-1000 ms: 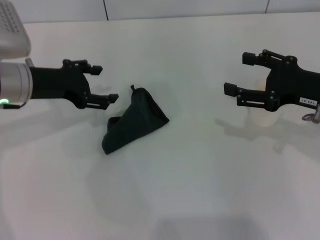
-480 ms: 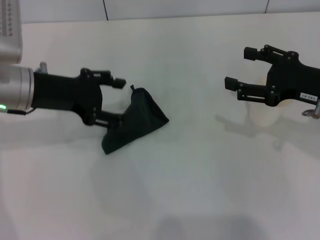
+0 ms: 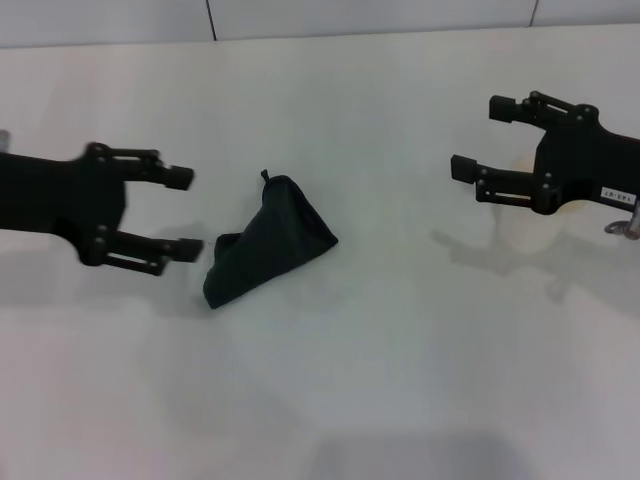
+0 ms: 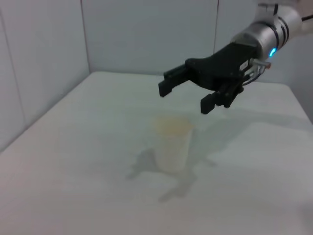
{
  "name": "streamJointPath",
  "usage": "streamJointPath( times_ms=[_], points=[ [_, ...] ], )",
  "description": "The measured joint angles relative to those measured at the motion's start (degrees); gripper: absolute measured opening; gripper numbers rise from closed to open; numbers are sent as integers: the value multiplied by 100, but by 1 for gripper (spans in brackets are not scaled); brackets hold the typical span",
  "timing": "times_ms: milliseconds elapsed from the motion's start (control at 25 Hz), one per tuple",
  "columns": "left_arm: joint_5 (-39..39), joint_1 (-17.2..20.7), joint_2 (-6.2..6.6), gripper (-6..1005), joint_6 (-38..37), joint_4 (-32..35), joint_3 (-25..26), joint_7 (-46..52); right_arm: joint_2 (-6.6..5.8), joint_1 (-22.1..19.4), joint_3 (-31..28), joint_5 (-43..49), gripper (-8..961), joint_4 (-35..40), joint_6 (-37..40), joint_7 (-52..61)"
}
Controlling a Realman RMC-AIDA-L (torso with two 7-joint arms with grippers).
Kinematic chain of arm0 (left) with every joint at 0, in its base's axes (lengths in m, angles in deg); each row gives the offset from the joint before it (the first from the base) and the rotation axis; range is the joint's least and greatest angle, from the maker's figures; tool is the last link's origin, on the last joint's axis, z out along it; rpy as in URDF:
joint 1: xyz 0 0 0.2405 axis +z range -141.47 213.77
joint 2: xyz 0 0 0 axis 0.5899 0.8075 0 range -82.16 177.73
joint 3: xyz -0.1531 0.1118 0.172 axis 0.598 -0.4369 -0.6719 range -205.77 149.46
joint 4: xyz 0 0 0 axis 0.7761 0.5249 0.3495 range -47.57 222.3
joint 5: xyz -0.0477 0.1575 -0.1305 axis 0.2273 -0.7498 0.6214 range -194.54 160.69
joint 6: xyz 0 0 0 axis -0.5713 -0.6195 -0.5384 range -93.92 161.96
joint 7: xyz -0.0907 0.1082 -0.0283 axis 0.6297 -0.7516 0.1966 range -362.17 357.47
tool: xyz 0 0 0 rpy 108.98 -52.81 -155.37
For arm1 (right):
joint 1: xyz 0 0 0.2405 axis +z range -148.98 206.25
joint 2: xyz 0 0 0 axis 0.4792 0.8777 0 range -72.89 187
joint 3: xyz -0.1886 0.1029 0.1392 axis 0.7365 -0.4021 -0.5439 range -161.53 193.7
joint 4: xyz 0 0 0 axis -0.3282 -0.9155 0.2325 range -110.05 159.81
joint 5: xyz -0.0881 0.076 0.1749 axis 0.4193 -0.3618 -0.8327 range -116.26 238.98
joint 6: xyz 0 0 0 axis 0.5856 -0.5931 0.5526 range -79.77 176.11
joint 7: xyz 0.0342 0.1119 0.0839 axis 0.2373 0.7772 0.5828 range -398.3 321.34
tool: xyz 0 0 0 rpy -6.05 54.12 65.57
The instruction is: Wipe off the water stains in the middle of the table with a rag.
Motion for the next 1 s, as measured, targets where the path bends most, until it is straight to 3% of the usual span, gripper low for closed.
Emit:
streamJointPath(
  times_ms=[200,640,1000],
  points=[
    [2,23,115,853,-91,54,133,-22,-12,13,-19,24,854,-123,-23,-2],
    [-49,0,102,852,-120,70,113,-3,-47,30,-57,706,854,-7,6,322],
    [-61,-8,101,853,-124,70,143,20,-38,30,-457,1074,854,192,457,607]
  ],
)
